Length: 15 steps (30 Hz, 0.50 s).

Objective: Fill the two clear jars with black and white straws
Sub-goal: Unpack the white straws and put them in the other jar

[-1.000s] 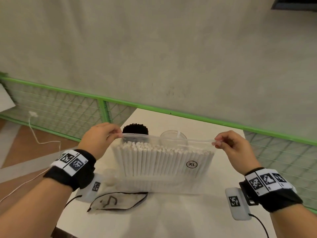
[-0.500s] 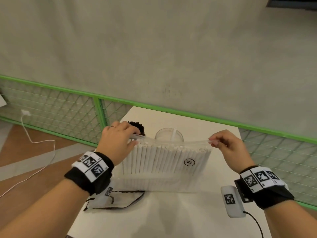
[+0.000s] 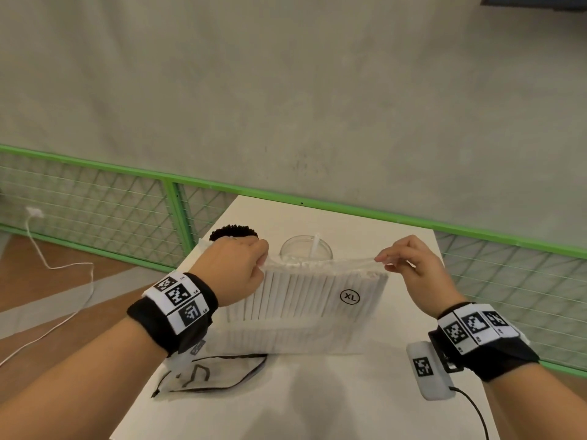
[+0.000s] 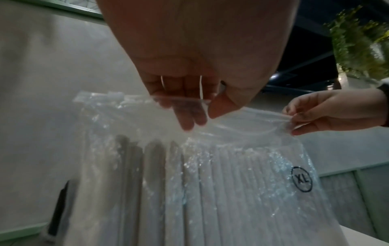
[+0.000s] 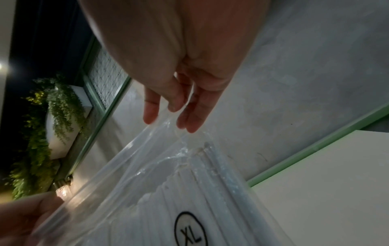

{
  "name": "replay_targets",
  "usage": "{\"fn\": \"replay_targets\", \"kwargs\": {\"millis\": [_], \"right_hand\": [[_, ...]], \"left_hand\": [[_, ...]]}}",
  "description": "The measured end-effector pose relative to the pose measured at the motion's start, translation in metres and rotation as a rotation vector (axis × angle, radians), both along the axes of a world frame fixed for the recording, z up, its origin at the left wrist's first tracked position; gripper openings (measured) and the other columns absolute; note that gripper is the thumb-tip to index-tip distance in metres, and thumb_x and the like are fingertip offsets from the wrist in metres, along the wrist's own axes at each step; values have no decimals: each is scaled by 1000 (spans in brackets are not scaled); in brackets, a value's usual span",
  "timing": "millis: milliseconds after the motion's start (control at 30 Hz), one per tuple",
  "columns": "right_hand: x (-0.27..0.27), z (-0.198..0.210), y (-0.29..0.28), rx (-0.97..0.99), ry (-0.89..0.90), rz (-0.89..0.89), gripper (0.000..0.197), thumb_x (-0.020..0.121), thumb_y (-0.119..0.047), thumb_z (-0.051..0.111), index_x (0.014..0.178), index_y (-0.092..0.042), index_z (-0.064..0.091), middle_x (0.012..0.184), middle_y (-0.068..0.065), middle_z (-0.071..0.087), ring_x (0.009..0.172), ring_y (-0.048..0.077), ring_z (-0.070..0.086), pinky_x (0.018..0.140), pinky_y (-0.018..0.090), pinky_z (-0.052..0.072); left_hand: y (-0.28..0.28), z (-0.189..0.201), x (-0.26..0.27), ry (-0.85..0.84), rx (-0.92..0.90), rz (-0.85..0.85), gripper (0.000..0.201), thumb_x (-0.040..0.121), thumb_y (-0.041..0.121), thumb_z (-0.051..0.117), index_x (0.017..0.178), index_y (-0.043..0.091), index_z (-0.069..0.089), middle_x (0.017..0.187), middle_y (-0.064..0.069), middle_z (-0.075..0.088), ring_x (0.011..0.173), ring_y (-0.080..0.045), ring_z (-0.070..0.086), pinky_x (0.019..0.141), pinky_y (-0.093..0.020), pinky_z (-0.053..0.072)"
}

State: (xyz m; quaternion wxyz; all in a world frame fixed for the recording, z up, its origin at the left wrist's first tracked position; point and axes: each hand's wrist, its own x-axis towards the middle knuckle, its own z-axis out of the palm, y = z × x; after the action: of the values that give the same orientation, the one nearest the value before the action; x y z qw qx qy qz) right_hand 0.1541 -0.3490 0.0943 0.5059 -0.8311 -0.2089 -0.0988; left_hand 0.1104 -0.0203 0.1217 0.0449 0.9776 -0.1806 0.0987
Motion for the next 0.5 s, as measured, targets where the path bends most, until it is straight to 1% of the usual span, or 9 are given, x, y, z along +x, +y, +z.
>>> {"fn": "replay_targets", "kwargs": {"millis": [67, 100, 167, 233, 267, 300, 367, 433, 500], "right_hand": [[-2, 4, 2, -122, -14, 6, 67, 87, 22, 38, 77, -35, 71, 91, 1, 45, 87, 10, 54, 78, 19, 52], [-3, 5, 2, -210, -41, 9, 68, 85, 23, 36, 81, -36, 69, 91, -1, 42, 86, 11, 51, 76, 20, 50], [-3, 7, 0, -381, -115, 5, 69, 81, 23, 35, 88, -37, 70, 90, -3, 38, 85, 15, 48, 74, 19, 43], [-3, 10, -2, -515, -166, -6, 69, 81, 20, 36, 95, -37, 71, 91, -5, 35, 81, 19, 49, 71, 25, 44], [-4, 11, -3, -584, -180, -12, 69, 81, 19, 37, 100, -38, 71, 92, -6, 33, 78, 20, 50, 68, 28, 46], [-5, 13, -2, -654, -186, -14, 69, 81, 18, 38, 104, -39, 69, 95, -6, 34, 76, 21, 50, 65, 29, 46], [-9, 13, -1, -768, -198, 5, 70, 79, 18, 41, 111, -39, 67, 106, -5, 36, 77, 18, 48, 63, 27, 42], [-12, 14, 1, -831, -198, 32, 69, 78, 17, 42, 110, -38, 68, 119, -2, 40, 88, 15, 48, 69, 24, 39], [-13, 17, 1, -883, -184, 70, 60, 81, 12, 44, 108, -36, 69, 128, -2, 42, 101, 17, 50, 75, 22, 36]], "left_hand": [[-6, 4, -2, 84, 51, 69, 33, 83, 44, 35, 107, 28, 52, 92, 10, 58, 79, -18, 60, 67, -31, 44], [-8, 7, -3, 108, 59, 101, 40, 87, 49, 31, 119, 32, 50, 103, 11, 60, 88, -18, 62, 70, -31, 46], [-11, 10, 0, 125, 99, 137, 40, 96, 44, 26, 129, 33, 47, 113, 7, 62, 96, -20, 61, 75, -33, 48], [-13, 13, 5, 137, 199, 153, 36, 98, 27, 32, 131, 31, 46, 116, 1, 62, 99, -22, 60, 77, -34, 49], [-14, 13, 7, 155, 240, 162, 37, 96, 23, 37, 131, 31, 46, 119, 1, 60, 101, -22, 59, 76, -33, 48], [-14, 13, 7, 180, 257, 162, 34, 95, 25, 42, 128, 32, 48, 122, 3, 57, 102, -21, 58, 74, -31, 46], [-16, 13, 4, 213, 293, 133, 32, 89, 40, 53, 120, 35, 52, 124, 5, 49, 106, -20, 51, 78, -32, 44], [-14, 10, 0, 162, 346, 105, 45, 78, 58, 59, 119, 41, 53, 129, 3, 38, 117, -22, 38, 93, -37, 37], [-11, 4, -1, 137, 335, 118, 63, 68, 71, 59, 124, 44, 49, 146, 1, 21, 131, -26, 23, 105, -44, 24]]}}
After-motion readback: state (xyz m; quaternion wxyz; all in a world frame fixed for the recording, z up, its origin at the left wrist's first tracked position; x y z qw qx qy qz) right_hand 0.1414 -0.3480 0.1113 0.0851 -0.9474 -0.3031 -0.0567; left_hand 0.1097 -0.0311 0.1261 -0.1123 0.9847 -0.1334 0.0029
